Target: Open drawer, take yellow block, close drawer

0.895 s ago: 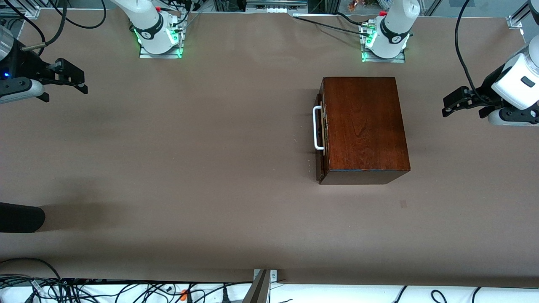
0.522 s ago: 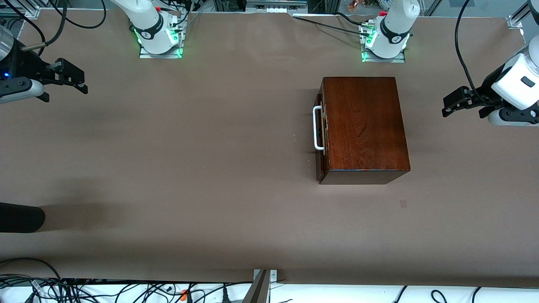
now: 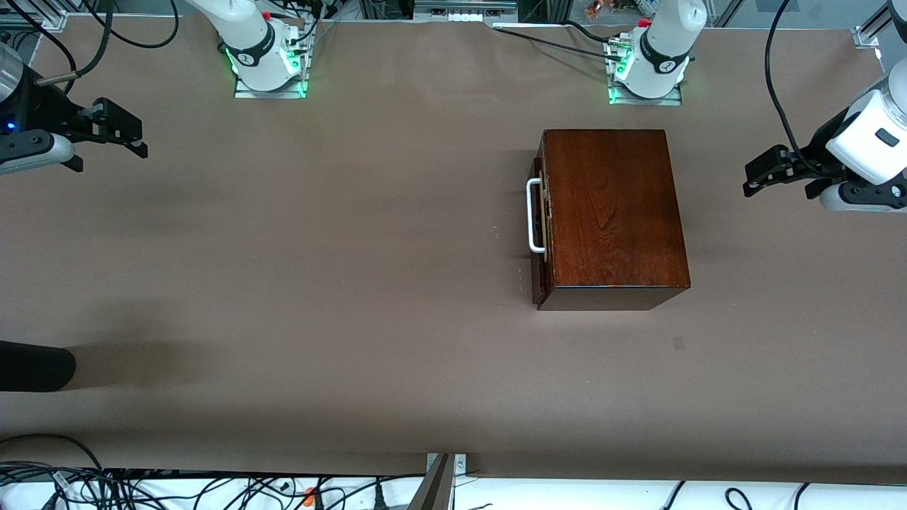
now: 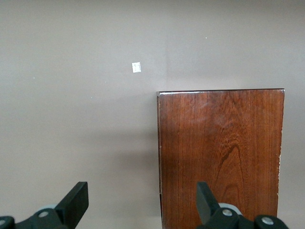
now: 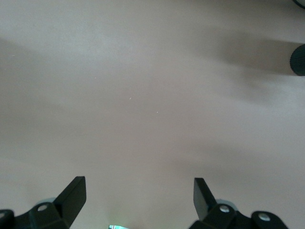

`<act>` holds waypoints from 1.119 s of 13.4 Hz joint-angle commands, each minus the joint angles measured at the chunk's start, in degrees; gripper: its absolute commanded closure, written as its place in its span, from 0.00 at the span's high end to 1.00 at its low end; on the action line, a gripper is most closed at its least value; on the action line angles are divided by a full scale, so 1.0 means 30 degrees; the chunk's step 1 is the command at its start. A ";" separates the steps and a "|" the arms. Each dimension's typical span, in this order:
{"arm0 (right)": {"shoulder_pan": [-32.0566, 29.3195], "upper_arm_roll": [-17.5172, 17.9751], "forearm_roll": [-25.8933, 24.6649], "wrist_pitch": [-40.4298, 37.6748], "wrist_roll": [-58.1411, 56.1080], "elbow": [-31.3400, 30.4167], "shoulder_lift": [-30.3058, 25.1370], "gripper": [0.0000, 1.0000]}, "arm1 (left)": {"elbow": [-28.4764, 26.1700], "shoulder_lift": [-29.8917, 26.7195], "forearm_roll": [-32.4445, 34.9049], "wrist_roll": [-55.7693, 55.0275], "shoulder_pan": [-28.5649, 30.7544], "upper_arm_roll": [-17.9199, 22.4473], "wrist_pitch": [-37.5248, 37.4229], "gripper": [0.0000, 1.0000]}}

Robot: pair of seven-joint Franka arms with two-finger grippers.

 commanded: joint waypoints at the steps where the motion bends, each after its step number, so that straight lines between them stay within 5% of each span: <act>1: 0.0021 -0.0073 0.0126 -0.0243 -0.0237 0.0100 -0.0060 1.00 | 0.0304 -0.0128 -0.0383 -0.0070 -0.0353 -0.0031 -0.0215 1.00; 10: 0.0021 -0.0073 0.0126 -0.0243 -0.0266 0.0100 -0.0060 1.00 | 0.0305 0.0252 0.0841 -0.8730 -0.0472 -0.7286 -0.0068 1.00; 13: 0.0021 -0.0073 0.0126 -0.0243 -0.0237 0.0100 -0.0060 1.00 | 0.1385 0.1566 0.2658 -1.2392 -0.0647 -1.0569 -0.0156 1.00; 15: 0.0021 -0.0073 0.0126 -0.0243 -0.0266 0.0100 -0.0060 1.00 | 0.1913 0.2620 0.3539 -1.4738 -0.1929 -1.1280 -0.0156 1.00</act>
